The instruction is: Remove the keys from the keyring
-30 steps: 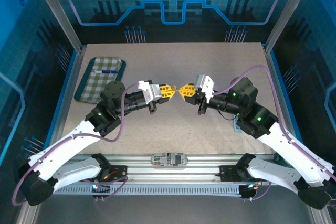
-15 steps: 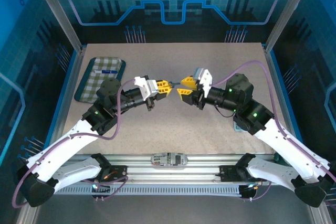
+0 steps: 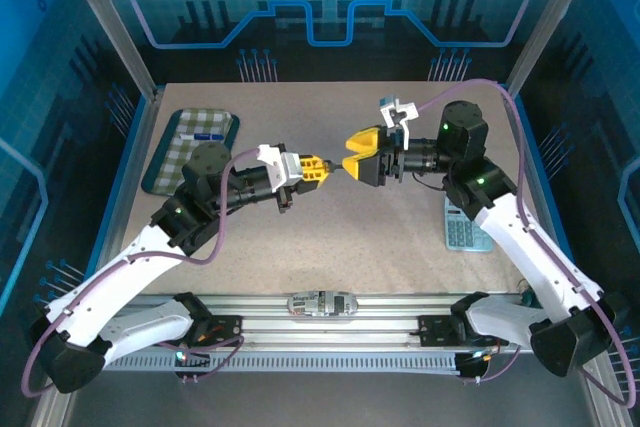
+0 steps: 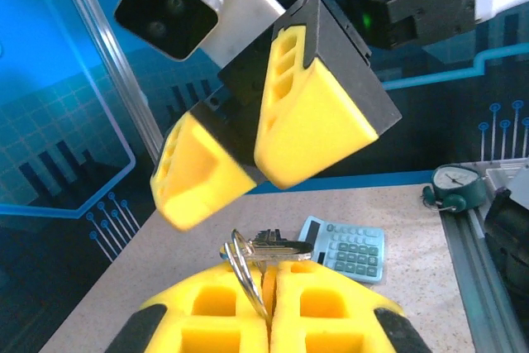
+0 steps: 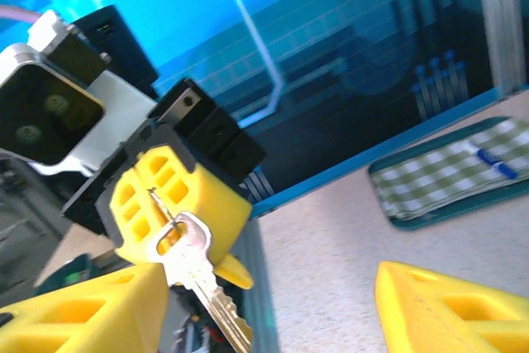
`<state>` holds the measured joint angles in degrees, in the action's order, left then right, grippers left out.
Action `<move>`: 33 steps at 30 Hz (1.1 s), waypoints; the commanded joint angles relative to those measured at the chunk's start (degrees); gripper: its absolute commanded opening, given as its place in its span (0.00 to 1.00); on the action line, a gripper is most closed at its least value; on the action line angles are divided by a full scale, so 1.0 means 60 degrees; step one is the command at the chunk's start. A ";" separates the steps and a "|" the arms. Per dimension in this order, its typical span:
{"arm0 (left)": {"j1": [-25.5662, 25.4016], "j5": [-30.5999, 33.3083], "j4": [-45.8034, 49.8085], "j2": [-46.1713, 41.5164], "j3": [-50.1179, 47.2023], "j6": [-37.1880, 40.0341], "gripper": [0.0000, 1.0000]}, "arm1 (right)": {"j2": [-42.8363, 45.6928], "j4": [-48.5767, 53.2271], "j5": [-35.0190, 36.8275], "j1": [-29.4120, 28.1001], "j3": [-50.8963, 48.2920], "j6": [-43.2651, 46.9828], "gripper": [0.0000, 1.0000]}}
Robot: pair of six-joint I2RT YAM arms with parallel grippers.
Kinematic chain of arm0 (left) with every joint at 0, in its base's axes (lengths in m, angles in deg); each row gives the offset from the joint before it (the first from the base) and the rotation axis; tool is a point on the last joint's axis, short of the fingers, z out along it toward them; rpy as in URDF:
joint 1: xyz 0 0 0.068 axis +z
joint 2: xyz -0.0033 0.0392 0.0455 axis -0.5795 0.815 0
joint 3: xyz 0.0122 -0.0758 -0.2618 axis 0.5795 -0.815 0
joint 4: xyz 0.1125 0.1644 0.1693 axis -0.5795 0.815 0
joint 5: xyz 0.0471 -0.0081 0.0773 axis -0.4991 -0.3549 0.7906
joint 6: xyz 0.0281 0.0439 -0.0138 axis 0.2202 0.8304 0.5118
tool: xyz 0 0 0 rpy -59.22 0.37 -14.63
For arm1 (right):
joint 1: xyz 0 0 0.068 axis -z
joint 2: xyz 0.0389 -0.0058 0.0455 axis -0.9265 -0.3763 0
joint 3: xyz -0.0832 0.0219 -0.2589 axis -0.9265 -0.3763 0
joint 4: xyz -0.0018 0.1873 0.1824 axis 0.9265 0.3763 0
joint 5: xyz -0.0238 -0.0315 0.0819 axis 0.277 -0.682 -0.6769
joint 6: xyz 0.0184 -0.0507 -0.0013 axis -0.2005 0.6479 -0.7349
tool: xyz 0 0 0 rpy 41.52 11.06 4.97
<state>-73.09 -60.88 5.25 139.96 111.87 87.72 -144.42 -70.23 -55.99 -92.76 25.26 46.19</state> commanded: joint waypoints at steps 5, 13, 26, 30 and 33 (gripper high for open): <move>-0.0049 -0.0848 0.0813 0.0318 0.0779 0.0273 0.00 | -0.0232 -0.0347 -0.1669 -0.0388 0.0288 -0.0449 0.65; -0.0048 -0.0871 0.0858 0.0382 0.0744 0.0319 0.00 | -0.0396 0.0314 -0.1999 -0.0619 0.0634 -0.0166 0.47; -0.0050 -0.0085 0.0870 0.0379 0.0646 0.0582 0.00 | -0.0614 0.0850 -0.2108 -0.0744 0.0913 -0.0254 0.40; -0.0064 0.0227 0.0760 0.0293 0.0526 0.0701 0.00 | -0.0759 0.2239 -0.1699 -0.0847 0.1198 0.0461 0.45; -0.0061 0.0329 0.0764 0.0264 0.0510 0.0758 0.00 | -0.0949 0.3083 -0.1595 -0.0854 0.1346 0.0828 0.44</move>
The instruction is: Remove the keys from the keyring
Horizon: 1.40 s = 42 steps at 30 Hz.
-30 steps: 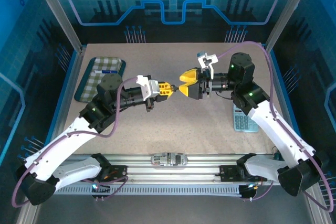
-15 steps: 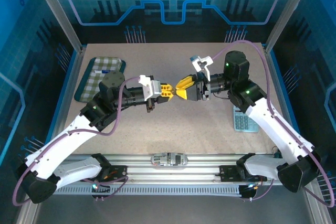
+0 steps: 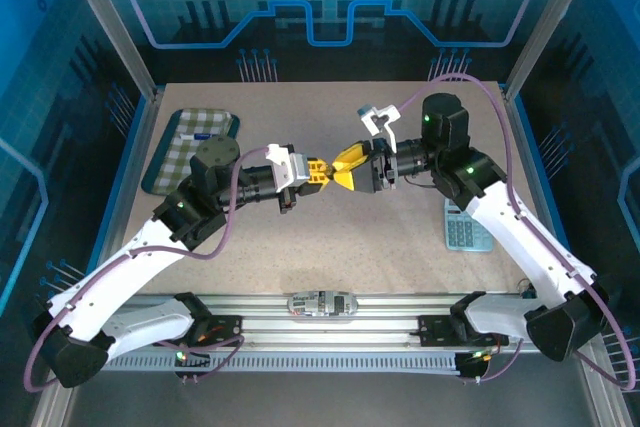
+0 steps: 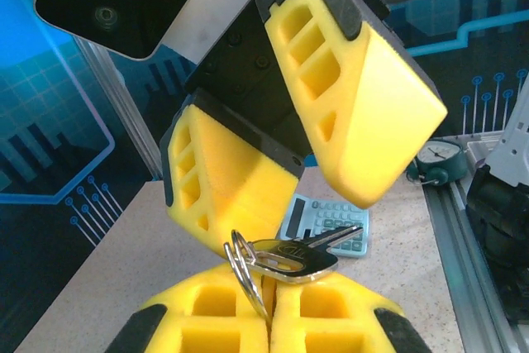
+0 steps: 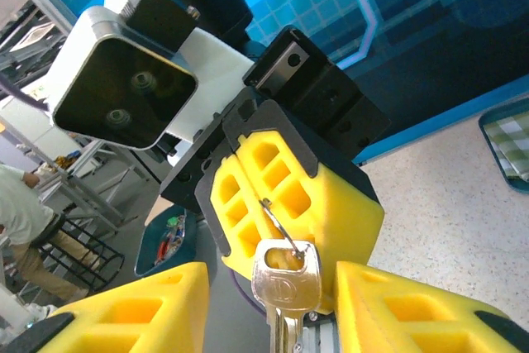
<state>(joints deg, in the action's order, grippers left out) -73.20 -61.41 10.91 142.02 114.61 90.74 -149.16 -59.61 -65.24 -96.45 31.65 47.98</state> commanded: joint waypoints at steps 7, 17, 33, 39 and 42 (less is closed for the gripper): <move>-0.0059 0.0452 -0.0236 -0.0182 -0.0059 0.0273 0.00 | -0.0202 0.2101 0.0271 -0.0222 0.0449 0.0878 0.44; -0.0181 0.0525 -0.0049 -0.0100 -0.0077 0.0477 0.00 | -0.0186 0.1139 -0.0315 -0.0154 0.0391 -0.0102 0.18; -0.0496 0.1079 0.0327 0.0123 0.0077 0.0983 0.00 | -0.0157 0.1206 0.0299 -0.0268 0.0734 -0.0305 0.21; -0.0544 0.1271 0.0288 0.0139 0.0143 0.0984 0.00 | -0.0109 0.1731 0.0905 -0.0296 0.0845 0.0049 0.08; -0.0574 0.1437 0.0198 0.0143 0.0150 0.0932 0.00 | 0.0040 0.1911 0.1346 -0.0363 0.0800 0.0254 0.07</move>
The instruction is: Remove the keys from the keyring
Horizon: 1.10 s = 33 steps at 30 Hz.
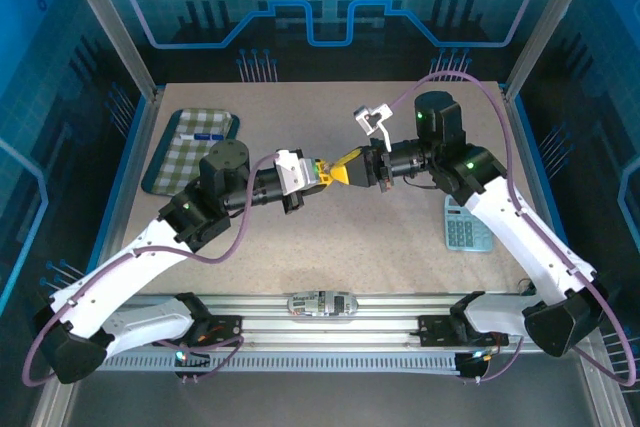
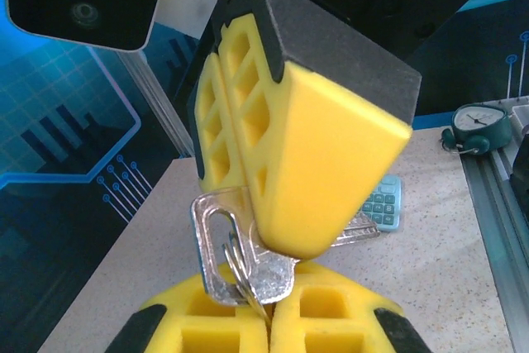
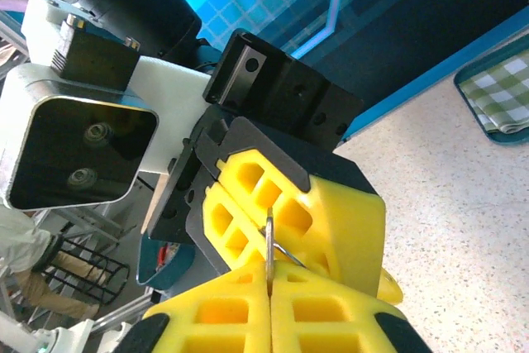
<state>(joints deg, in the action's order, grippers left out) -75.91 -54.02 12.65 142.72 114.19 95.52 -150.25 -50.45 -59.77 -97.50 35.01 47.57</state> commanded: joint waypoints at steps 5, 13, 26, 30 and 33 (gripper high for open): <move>-0.0123 0.0397 -0.0207 0.0015 0.0212 0.0075 0.00 | 0.0469 0.0170 0.1209 -0.0322 -0.0089 0.0265 0.15; -0.0169 0.0705 -0.0234 0.0182 0.0307 0.0104 0.00 | 0.0540 -0.0717 0.1400 -0.0493 -0.0523 -0.0291 0.26; -0.0338 0.1733 -0.0698 0.0337 0.0125 0.0090 0.00 | 0.0751 -0.1504 0.2637 -0.1082 -0.0967 -0.0830 0.21; -0.0427 0.2182 -0.0854 0.0383 0.0096 0.0088 0.00 | 0.0730 -0.1433 0.2995 -0.1344 -0.0882 -0.0737 0.19; -0.0442 0.2436 -0.0954 0.0370 0.0058 0.0061 0.00 | 0.0741 -0.1348 0.3300 -0.1534 -0.0893 -0.0596 0.24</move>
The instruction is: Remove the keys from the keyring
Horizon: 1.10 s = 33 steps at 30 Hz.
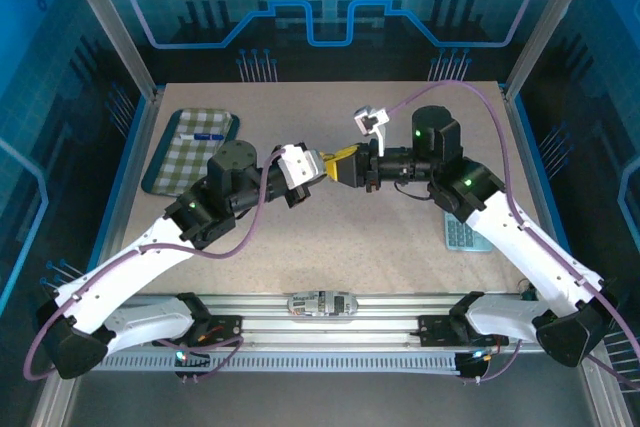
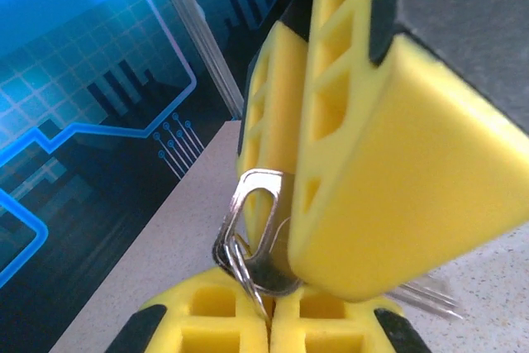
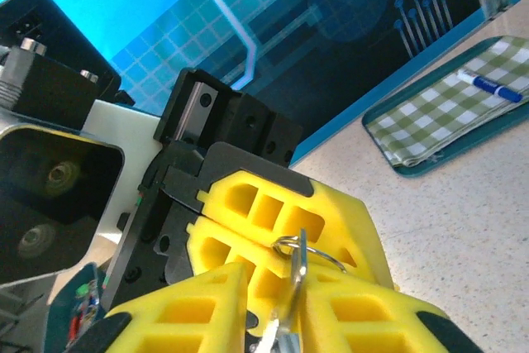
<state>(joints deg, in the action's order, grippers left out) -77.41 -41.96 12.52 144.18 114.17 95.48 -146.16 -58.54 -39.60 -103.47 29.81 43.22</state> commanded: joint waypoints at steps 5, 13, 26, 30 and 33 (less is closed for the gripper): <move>-0.0206 0.0514 -0.1023 0.0086 -0.0003 0.0057 0.00 | -0.0046 0.0251 0.0407 -0.0821 0.0100 0.0328 0.19; -0.0214 0.0575 -0.1225 -0.0096 -0.0159 0.0097 0.00 | -0.0153 0.0684 0.0982 -0.0871 0.0117 0.0526 0.14; -0.0228 0.0490 -0.1363 -0.0454 -0.0411 0.0084 0.00 | -0.0206 0.1797 0.2872 -0.0871 0.0458 0.1104 0.00; -0.0228 0.0107 -0.1521 -0.0761 -0.0726 0.0104 0.00 | 0.0256 0.1317 0.3242 -0.0616 0.0040 0.1227 0.00; -0.0231 -0.0412 -0.1581 -0.0931 -0.0904 0.0107 0.00 | 0.0604 0.0937 0.3590 -0.0603 -0.0242 0.1392 0.00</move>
<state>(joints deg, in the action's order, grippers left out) -78.03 -39.33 8.15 141.27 109.08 96.51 -144.59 -52.81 -23.29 -107.71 29.96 49.08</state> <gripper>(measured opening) 0.054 0.063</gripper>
